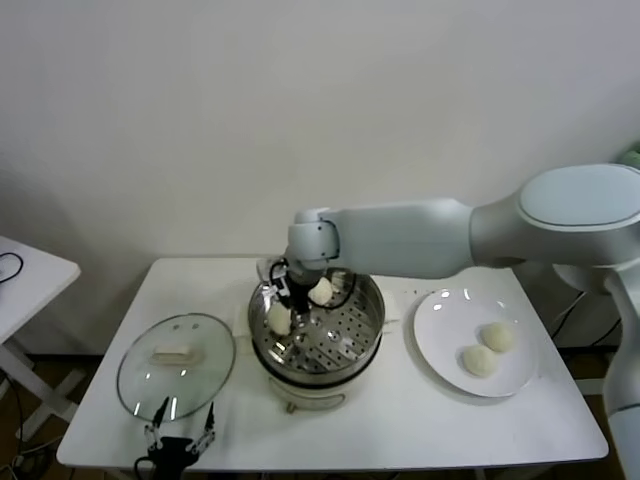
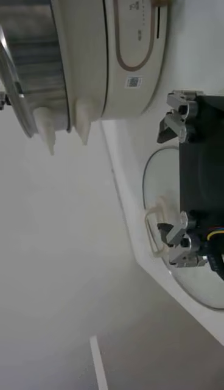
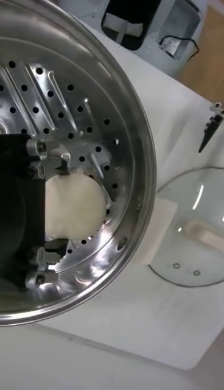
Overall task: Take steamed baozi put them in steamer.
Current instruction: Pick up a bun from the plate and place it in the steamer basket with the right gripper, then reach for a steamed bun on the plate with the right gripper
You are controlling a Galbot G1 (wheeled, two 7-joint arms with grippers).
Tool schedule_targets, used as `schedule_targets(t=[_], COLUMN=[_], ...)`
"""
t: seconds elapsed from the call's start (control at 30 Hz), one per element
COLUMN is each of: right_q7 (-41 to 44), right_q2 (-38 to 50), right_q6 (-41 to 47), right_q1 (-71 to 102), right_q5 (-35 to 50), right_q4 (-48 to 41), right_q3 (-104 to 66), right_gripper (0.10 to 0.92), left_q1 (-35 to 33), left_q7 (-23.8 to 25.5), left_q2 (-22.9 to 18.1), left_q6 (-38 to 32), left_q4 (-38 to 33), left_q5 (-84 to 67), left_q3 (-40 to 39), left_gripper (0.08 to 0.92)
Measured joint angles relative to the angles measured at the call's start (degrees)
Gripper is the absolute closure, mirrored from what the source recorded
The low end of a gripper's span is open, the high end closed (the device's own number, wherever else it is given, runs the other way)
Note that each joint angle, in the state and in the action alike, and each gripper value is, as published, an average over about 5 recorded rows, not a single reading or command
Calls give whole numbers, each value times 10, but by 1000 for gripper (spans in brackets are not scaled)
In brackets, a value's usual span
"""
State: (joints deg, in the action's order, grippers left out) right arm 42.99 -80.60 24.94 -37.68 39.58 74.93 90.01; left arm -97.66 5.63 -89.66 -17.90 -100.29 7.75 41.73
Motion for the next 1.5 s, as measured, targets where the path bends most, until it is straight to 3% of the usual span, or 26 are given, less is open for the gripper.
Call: schedule_targets(t=[0.27, 0.53, 0.8, 1.5], right_q7=[11, 41, 101, 152], right_q2=[10, 53, 153, 420], right_q6=[-13, -39, -82, -160], right_q1=[-7, -49, -113, -81], right_q5=[-5, 14, 12, -158], right_q4=[11, 39, 75, 73], right_q3=[1, 17, 66, 118], right_gripper=[208, 203, 203, 203], left_q1=[1, -1, 0, -2], left_q7=[0, 0, 0, 0], left_q2=[-1, -1, -2, -1], left_q6=[0, 1, 2, 5], left_q4=[0, -4, -5, -8], left_q5=[0, 1, 3, 2], left_q3=[0, -1, -4, -1], left_gripper=[177, 177, 177, 177])
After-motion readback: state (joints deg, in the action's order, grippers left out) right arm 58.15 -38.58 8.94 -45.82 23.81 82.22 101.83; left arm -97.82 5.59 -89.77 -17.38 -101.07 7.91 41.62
